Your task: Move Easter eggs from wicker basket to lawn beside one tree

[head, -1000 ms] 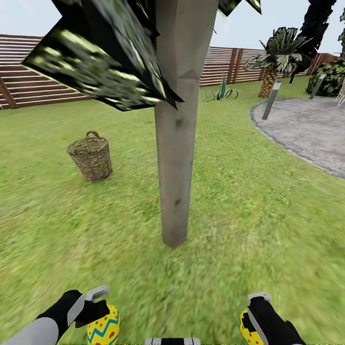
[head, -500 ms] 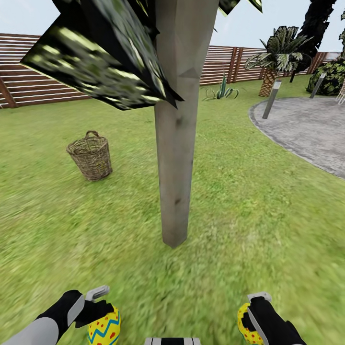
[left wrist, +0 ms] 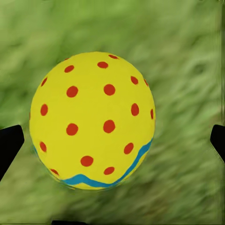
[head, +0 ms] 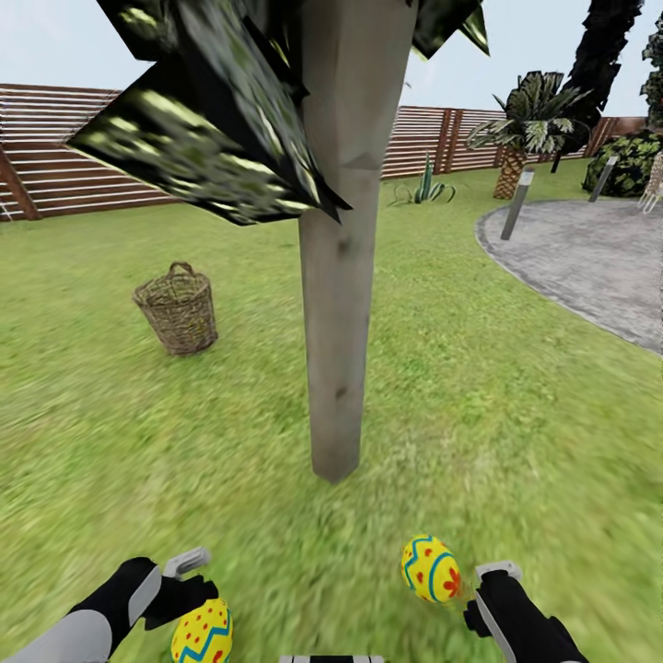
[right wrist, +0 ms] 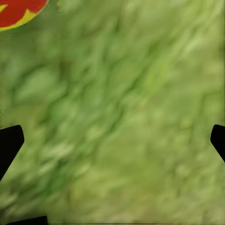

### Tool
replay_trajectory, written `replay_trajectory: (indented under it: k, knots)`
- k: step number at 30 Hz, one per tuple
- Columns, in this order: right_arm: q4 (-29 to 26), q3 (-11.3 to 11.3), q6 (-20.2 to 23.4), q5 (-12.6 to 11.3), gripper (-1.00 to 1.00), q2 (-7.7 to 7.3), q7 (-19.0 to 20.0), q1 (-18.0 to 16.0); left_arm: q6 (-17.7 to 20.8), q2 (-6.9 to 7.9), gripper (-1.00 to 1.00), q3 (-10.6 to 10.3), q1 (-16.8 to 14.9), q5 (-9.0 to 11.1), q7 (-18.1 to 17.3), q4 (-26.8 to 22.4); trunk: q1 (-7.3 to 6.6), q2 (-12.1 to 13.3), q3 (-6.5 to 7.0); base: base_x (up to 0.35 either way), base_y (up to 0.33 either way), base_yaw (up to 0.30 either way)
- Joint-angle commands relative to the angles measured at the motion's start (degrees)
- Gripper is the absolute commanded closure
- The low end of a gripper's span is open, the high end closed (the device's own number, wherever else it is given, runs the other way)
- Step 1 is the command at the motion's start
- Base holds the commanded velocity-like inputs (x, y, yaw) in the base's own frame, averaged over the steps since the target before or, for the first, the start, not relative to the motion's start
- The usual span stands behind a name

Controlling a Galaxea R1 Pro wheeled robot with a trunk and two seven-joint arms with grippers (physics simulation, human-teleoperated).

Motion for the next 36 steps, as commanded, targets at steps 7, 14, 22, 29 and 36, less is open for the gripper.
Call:
replay_trajectory:
  k: [7,14,22,29,36]
  knots:
    - [-0.1,0.1,0.4,0.5,-1.0,0.01,0.1,0.0,0.3,-0.15,-1.0,1.0,0.0,0.4,0.0,0.0,-0.21,0.1,1.51,-0.327,0.0,0.0]
    - [-0.1,0.1,0.3,0.4,-1.0,0.0,0.1,0.0,0.4,-0.11,-1.0,1.0,0.0,0.4,0.0,0.0,-0.39,0.2,3.06,-0.339,0.0,0.034]
    - [-0.1,0.2,0.4,0.6,-1.0,0.01,-0.1,0.0,0.3,-0.19,-1.0,1.0,0.0,0.4,0.1,0.0,-0.6,0.3,4.83,-0.07,0.0,0.282]
    - [-0.1,0.1,0.4,0.5,-1.0,0.01,0.0,0.0,0.3,-0.17,-1.0,0.9,0.0,0.4,0.0,0.0,-0.75,0.4,6.16,0.0,0.0,0.25]
    - [0.4,-0.2,0.2,-0.3,-1.0,-0.36,0.7,-0.1,0.0,0.07,-1.0,0.7,0.0,0.2,-0.1,0.1,-0.75,0.4,6.16,0.0,0.0,0.012]
